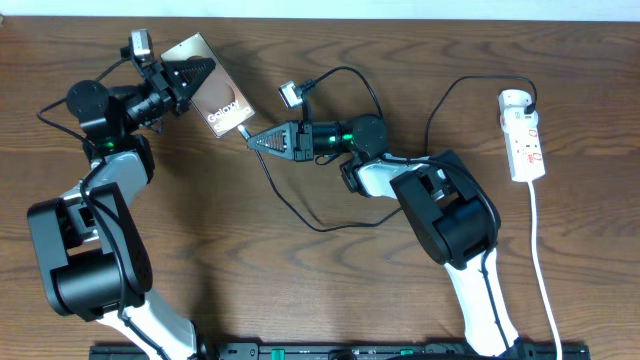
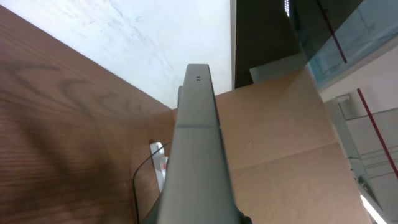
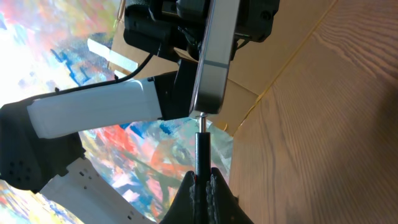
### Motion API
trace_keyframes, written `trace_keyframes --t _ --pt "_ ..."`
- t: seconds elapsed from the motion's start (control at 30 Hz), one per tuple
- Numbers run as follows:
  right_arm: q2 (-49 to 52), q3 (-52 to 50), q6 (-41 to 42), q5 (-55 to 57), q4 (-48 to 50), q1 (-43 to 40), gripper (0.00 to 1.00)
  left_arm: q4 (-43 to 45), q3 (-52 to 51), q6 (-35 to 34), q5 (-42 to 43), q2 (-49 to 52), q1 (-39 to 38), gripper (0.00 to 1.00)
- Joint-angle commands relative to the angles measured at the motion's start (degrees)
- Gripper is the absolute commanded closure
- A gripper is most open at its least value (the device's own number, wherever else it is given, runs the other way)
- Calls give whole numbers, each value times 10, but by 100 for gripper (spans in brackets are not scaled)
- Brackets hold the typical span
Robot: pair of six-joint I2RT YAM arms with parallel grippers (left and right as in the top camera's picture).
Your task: Plug charger to phone and switch on socket
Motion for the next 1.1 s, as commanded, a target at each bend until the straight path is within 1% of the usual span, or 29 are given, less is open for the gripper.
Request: trace_keyframes --t 0.0,0.6,1.07 --pt "0 9 -10 8 23 2 99 8 5 12 1 -5 -7 94" --pt "0 16 3 7 23 2 99 8 5 14 2 -5 -9 93" --pt "0 18 12 14 23 2 99 8 5 26 25 -5 -9 93"
